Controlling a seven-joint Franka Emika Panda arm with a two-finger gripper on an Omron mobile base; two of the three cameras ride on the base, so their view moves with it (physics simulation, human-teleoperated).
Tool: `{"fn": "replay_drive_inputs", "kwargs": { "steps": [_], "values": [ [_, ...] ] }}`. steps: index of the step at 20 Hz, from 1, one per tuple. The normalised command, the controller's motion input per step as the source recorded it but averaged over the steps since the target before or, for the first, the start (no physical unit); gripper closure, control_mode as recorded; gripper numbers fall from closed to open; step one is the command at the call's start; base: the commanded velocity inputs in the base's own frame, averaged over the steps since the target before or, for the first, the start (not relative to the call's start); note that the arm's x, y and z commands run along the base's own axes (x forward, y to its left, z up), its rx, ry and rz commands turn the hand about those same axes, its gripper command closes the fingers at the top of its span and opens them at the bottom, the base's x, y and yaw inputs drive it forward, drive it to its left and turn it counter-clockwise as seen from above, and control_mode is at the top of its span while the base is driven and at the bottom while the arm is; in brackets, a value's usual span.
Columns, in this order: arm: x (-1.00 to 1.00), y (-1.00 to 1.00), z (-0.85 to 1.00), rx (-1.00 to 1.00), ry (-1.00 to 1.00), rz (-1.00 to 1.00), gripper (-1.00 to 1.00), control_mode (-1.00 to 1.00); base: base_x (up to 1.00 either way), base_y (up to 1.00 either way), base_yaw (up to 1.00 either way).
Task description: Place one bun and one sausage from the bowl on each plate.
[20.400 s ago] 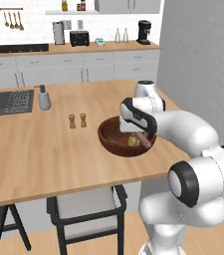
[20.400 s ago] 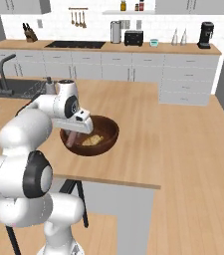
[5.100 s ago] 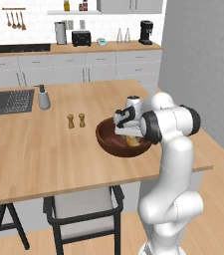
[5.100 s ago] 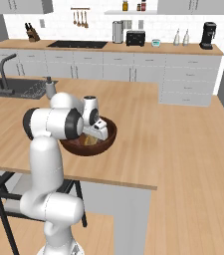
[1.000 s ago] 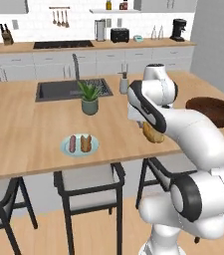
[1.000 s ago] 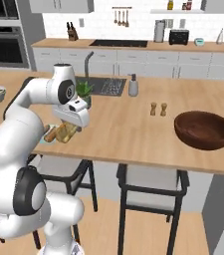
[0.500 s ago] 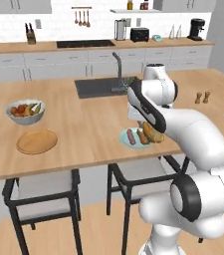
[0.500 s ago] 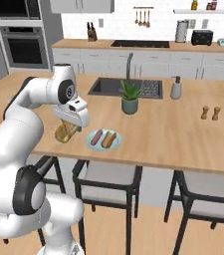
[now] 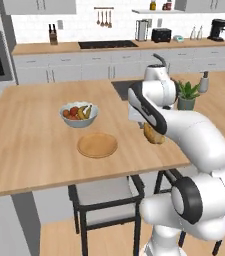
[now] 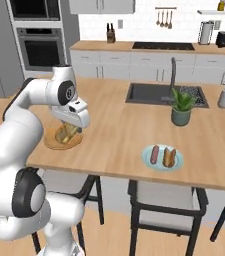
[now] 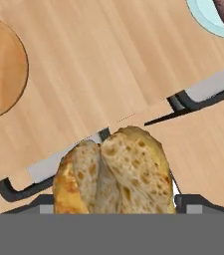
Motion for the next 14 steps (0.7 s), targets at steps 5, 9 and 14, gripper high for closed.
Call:
{"fn": "replay_drive_inputs", "kwargs": {
  "steps": [5, 9, 14],
  "values": [
    [0.00, 0.00, 0.00, 0.00, 0.00, 0.00, 1.00, 1.00, 0.05, 0.94, 0.01],
    [0.00, 0.00, 0.00, 0.00, 0.00, 0.00, 1.00, 1.00, 0.27, 0.35, 0.00],
    [0.00, 0.00, 0.00, 0.00, 0.00, 0.00, 1.00, 1.00, 0.45, -0.01, 0.00]
  ]
}}
